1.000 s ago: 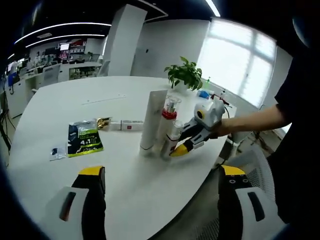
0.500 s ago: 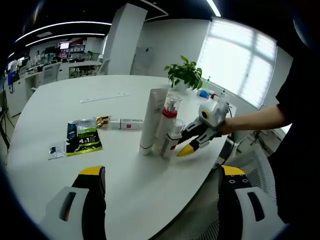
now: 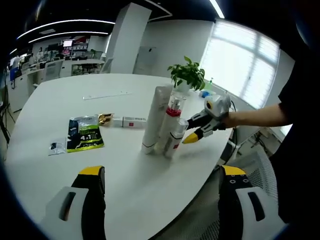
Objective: Arrange the skincare products in the storage area until every visible bottle or jar stands upright without overlapping.
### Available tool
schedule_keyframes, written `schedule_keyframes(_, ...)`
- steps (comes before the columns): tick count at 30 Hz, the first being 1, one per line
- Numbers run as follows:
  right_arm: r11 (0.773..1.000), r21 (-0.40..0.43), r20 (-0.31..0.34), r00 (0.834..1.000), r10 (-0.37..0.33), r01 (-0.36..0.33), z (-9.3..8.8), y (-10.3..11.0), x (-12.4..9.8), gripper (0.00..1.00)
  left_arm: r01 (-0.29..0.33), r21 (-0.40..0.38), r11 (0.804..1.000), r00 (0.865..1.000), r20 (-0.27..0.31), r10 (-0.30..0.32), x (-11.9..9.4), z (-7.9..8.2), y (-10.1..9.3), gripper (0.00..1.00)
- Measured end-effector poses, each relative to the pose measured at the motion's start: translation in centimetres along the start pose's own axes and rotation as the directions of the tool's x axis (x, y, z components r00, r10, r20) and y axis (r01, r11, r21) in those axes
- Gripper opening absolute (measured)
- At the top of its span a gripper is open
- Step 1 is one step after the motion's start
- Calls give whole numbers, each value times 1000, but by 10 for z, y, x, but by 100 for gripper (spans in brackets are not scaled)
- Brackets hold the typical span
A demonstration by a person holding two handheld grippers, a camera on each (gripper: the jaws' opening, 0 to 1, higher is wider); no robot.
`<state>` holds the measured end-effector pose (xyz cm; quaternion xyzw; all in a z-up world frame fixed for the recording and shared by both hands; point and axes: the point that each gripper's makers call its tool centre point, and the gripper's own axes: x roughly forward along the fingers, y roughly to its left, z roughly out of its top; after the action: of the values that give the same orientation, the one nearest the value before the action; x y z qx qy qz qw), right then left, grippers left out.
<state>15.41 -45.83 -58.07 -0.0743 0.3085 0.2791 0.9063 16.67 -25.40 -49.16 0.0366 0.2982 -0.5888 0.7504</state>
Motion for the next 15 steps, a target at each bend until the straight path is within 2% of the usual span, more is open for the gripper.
schedule_keyframes(8, 999, 21, 16, 999, -32, 31, 4, 0, -4, 29, -30, -14, 999, 1000, 7, 30, -10, -3, 12, 87)
schedule_keyframes(15, 997, 59, 32, 998, -53, 52, 5, 15, -9, 36, -61, -23, 998, 998, 14, 62, -20, -5, 25, 87)
